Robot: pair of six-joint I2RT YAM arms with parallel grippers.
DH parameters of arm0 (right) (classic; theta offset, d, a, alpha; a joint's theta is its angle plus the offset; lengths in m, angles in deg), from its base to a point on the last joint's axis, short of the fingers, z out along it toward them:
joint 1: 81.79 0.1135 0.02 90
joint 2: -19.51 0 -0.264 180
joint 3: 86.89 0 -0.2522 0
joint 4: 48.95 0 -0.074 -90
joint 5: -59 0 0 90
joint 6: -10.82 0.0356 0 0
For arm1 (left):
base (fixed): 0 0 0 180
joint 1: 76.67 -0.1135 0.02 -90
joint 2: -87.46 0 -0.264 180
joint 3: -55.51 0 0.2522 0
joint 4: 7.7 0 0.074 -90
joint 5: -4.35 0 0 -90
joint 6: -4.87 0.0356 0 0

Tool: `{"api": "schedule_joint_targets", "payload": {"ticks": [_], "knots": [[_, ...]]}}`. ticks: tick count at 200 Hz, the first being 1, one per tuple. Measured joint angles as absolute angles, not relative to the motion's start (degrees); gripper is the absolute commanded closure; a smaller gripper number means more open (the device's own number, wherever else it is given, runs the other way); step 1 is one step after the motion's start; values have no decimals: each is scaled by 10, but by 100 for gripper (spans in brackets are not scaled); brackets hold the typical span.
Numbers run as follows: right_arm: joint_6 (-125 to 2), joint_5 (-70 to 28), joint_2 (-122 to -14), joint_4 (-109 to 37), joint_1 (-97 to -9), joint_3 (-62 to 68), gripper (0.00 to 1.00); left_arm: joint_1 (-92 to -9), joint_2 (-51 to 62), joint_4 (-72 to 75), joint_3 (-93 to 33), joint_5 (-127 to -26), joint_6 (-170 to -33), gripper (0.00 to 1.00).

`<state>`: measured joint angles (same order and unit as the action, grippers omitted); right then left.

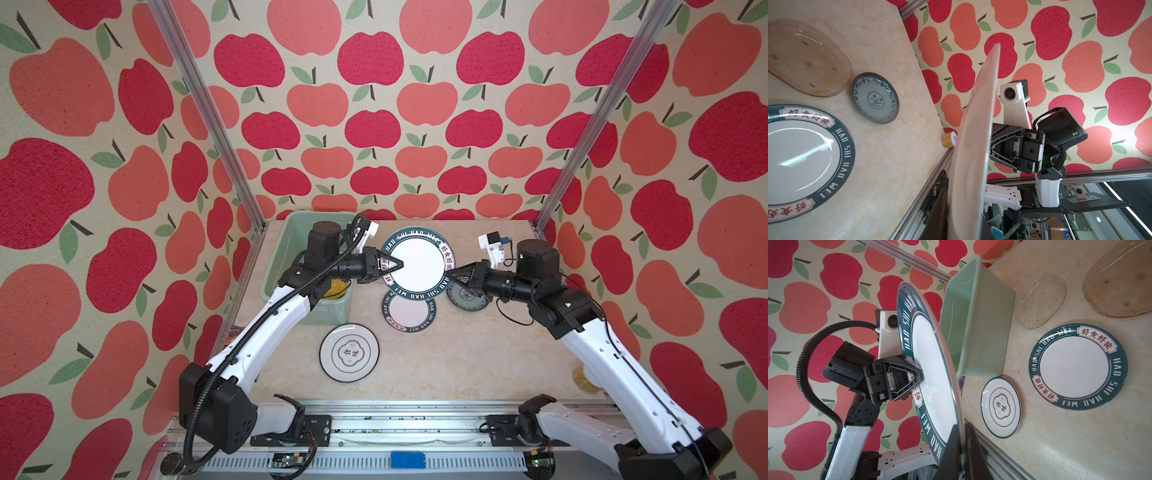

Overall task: Place the plates into the plastic bin on the countertop
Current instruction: 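Grasp the upright plate's rim with the left gripper and open the right gripper, then carry the green-rimmed plate over the bin with the left gripper while the right withdraws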

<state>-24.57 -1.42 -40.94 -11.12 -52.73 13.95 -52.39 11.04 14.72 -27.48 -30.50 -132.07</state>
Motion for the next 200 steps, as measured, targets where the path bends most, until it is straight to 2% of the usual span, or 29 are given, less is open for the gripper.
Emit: {"api": "schedule_joint_targets", "payload": {"ticks": [14, 25, 33, 50, 65, 78, 87, 89, 140, 200], "knots": [[-244, -17, -409, -115, -526, 140, 100, -524, 111, 148, -274, -309, -1324, 100], [-244, -17, -409, -114, -526, 140, 100, -523, 111, 147, -274, -312, -1322, 100], [-244, -18, -409, -114, -526, 140, 94, -523, 111, 147, -274, -312, -1322, 100], [-239, -19, -409, -115, -526, 140, 59, -524, 111, 148, -274, -318, -1322, 100], [-239, -21, -409, -117, -526, 140, 40, -525, 112, 148, -274, -329, -1322, 100], [-237, -26, -409, -115, -527, 140, 29, -531, 114, 150, -274, -338, -1322, 100], [-240, -31, -408, -113, -527, 140, 4, -540, 118, 154, -274, -343, -1322, 100], [-235, -33, -408, -112, -527, 140, 2, -543, 119, 156, -274, -345, -1322, 100], [-253, -50, -409, -74, -546, 123, 1, -654, 168, 201, -289, -411, -1322, 100], [-287, -53, -478, -12, -550, 53, 1, -773, 269, 236, -254, -570, -1382, 100]]}}
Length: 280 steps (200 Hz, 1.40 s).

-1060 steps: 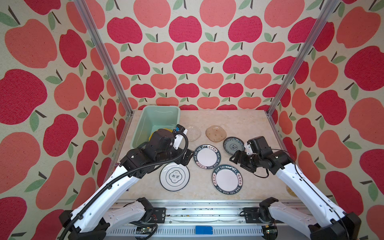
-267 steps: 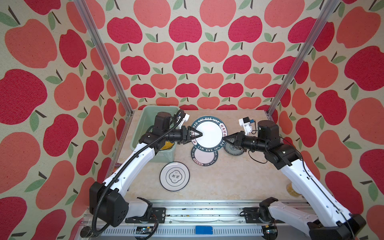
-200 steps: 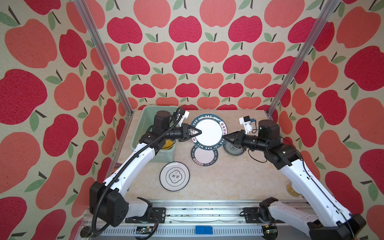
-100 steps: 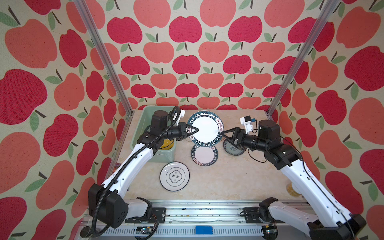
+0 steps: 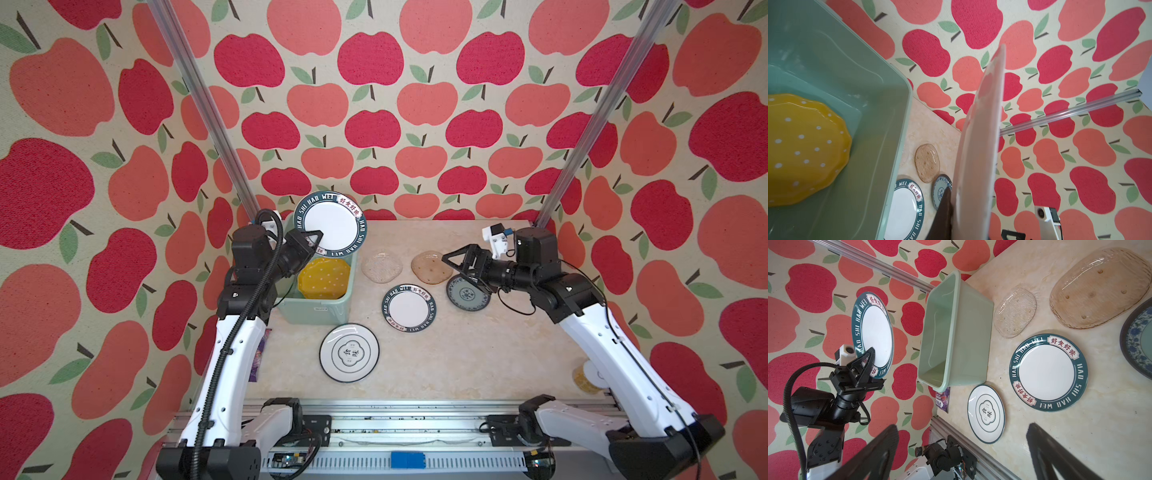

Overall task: Place the plates into the plastic bin on the countertop
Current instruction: 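Carry the green-rimmed plate over the bin with the left gripper while the right withdraws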

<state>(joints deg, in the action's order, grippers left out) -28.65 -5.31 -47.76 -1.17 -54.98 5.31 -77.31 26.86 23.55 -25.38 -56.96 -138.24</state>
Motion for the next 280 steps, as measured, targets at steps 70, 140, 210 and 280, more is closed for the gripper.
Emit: {"api": "schedule_joint_targets", "payload": {"ticks": [70, 140, 210, 280], "knots": [[-306, -19, -587, 42, -567, -13, 1, -812, 245, 292, -192, -679, -1444, 100], [-318, 0, -609, 53, -586, -45, 1, -812, 164, 307, -195, -733, -1504, 100], [-323, 11, -619, 59, -597, -60, 1, -794, 92, 301, -200, -758, -1575, 100], [-327, 14, -624, 65, -604, -68, 1, -764, 38, 256, -214, -797, -1629, 100]]}}
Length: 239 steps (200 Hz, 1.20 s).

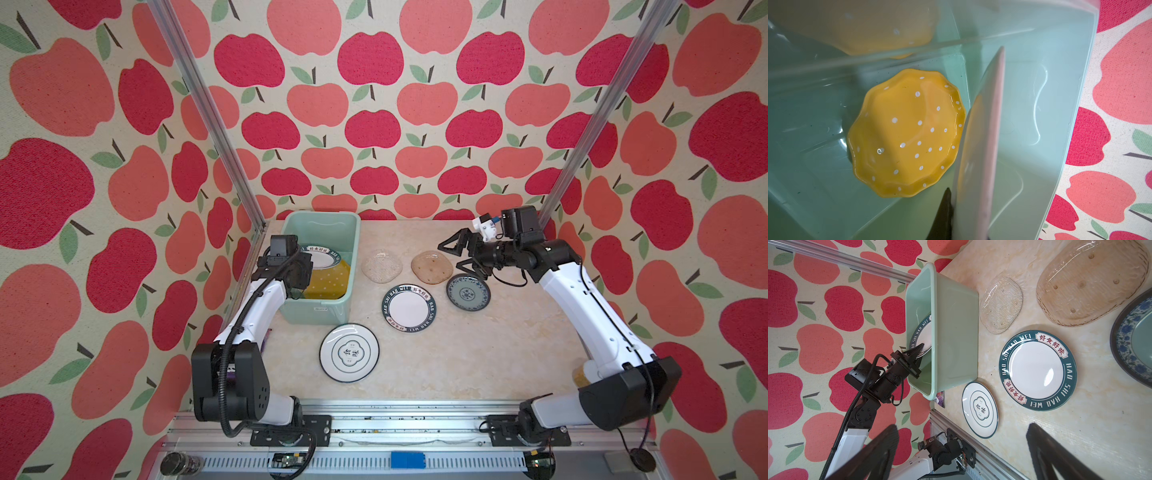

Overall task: Place the plates into the plastic bin on the countertop
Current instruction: 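Lower the plate into the bin onto the yellow plate with the left gripper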

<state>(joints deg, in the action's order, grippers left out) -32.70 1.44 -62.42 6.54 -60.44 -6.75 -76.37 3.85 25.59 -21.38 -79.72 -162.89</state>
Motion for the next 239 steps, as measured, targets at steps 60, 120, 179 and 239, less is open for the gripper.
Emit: {"api": "schedule_joint_targets", "payload": {"ticks": [60, 120, 179, 239], "knots": [[-327, 15, -635, 69, -605, -78, 1, -750, 29, 270, -228, -816, -1653, 100], [-327, 15, -635, 69, -605, -81, 1, -723, 23, 342, -260, -818, -1638, 100], [-327, 15, -628, 69, -605, -81, 1, -717, 5, 351, -261, -818, -1670, 100], [-327, 19, -626, 65, -607, -81, 1, -715, -27, 350, -261, -813, -1710, 99]]}}
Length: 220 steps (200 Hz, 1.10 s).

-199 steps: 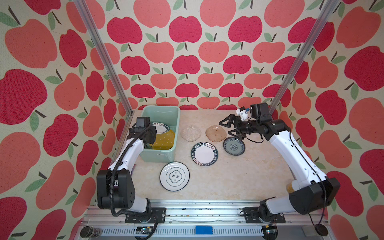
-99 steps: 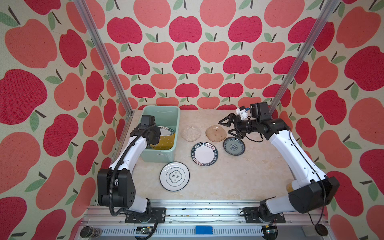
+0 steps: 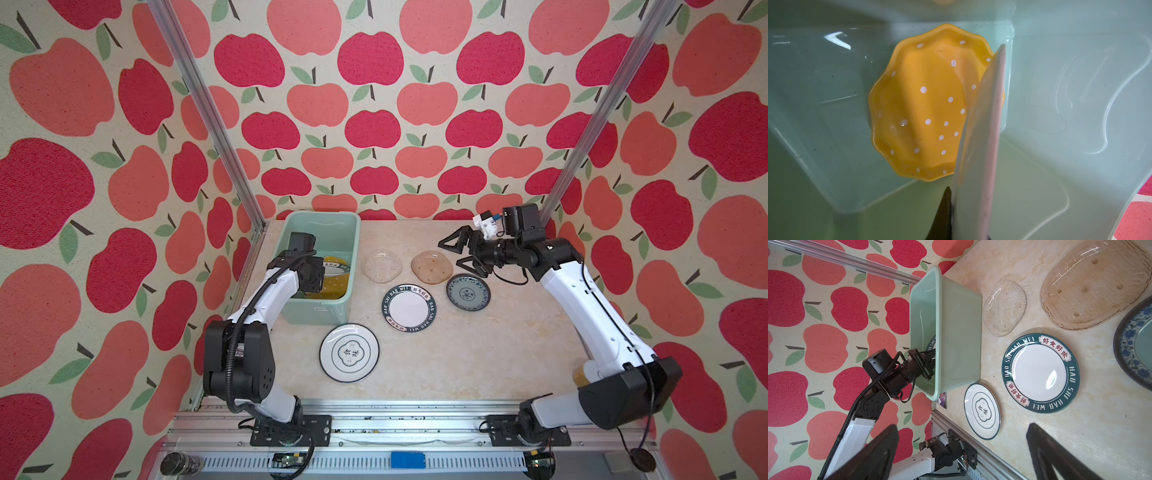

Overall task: Place the plates into the plastic bin on the countertop
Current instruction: 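Lower the plate into the bin onto the yellow plate with the left gripper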

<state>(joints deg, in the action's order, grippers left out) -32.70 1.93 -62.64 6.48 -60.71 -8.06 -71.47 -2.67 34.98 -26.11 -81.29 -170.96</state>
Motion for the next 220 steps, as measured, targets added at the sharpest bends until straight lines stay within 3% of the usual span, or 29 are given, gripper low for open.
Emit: {"api": "schedule_joint_targets", "payload": {"ticks": [126, 220], "knots": [[-327, 22, -626, 65, -613, -81, 1, -707, -45, 335, -247, -823, -1719, 81], [-329, 22, -626, 65, -617, -81, 1, -707, -45, 332, -220, -825, -1718, 74]]}}
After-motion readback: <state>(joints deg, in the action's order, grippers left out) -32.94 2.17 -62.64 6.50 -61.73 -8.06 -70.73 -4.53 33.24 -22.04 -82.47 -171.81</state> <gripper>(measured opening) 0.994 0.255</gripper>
